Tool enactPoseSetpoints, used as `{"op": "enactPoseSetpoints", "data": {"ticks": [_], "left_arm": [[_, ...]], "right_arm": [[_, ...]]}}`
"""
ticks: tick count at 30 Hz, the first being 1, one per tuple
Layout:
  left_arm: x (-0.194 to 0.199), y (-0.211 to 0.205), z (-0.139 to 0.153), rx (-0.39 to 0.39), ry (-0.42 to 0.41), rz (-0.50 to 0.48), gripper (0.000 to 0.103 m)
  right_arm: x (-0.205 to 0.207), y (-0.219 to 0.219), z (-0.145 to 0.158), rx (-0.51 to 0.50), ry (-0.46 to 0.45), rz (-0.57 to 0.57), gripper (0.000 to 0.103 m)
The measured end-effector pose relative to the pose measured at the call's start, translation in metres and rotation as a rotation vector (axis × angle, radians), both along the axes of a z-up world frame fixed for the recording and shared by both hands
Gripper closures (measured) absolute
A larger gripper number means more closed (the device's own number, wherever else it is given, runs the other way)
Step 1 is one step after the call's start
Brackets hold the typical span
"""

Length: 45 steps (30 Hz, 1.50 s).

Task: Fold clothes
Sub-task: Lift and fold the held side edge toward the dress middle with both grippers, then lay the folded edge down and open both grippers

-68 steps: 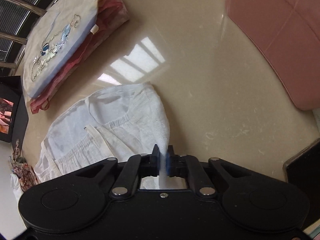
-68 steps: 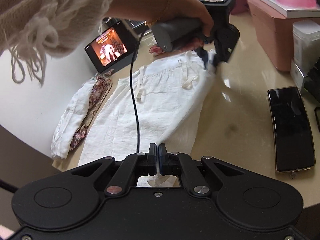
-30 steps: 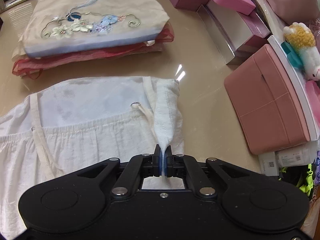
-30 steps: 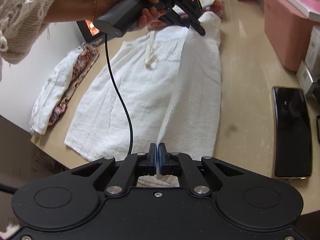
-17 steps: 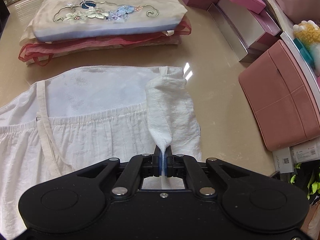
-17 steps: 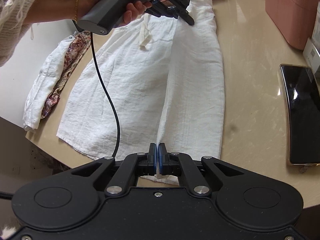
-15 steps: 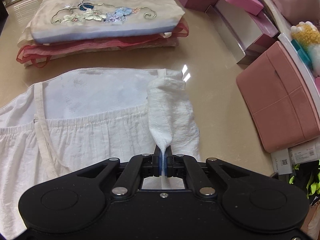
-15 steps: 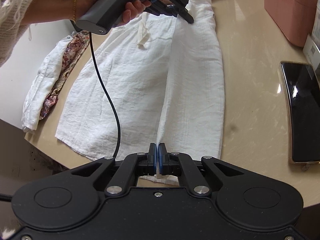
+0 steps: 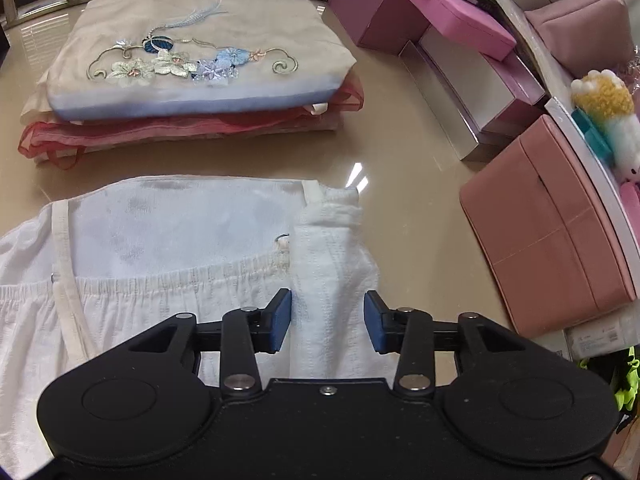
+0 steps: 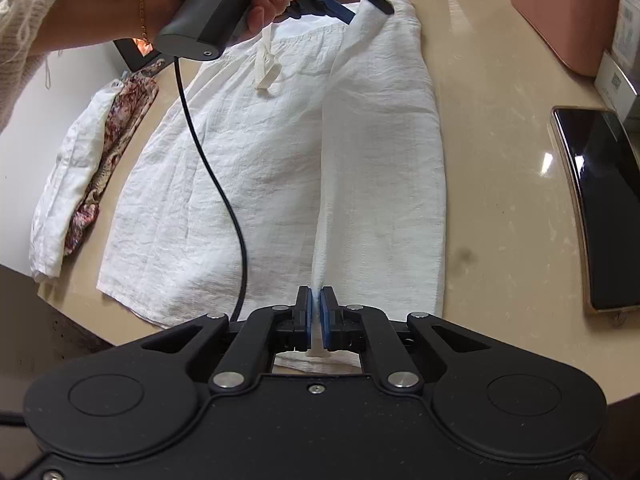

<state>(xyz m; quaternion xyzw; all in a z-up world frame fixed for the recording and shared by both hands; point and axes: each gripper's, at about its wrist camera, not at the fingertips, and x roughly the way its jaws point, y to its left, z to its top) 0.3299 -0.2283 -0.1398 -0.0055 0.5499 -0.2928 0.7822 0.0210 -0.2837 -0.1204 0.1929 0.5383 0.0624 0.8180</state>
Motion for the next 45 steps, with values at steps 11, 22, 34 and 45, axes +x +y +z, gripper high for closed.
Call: {"op": "enactPoseSetpoints", "data": {"ticks": [11,22,34,45], "left_arm": [[0.006,-0.022,-0.011,-0.012,-0.044,0.003,0.083],[0.015,0.006,0.024,-0.035,-0.133,0.021,0.043],[-0.011,-0.023,-0.016,0.045,-0.100,-0.125,0.086],[-0.005,-0.022,-0.017,0.032,-0.088,-0.086,0.085]], "right_arm": [[0.001,0.004,-0.003,-0.033,0.005,-0.042,0.097],[-0.018,-0.023,0.010,0.127,-0.042,-0.247,0.066],[0.016,0.010,-0.008,-0.193,0.050,-0.063,0.077],[-0.013,-0.005,-0.019,-0.294,0.133,-0.173,0.082]]}}
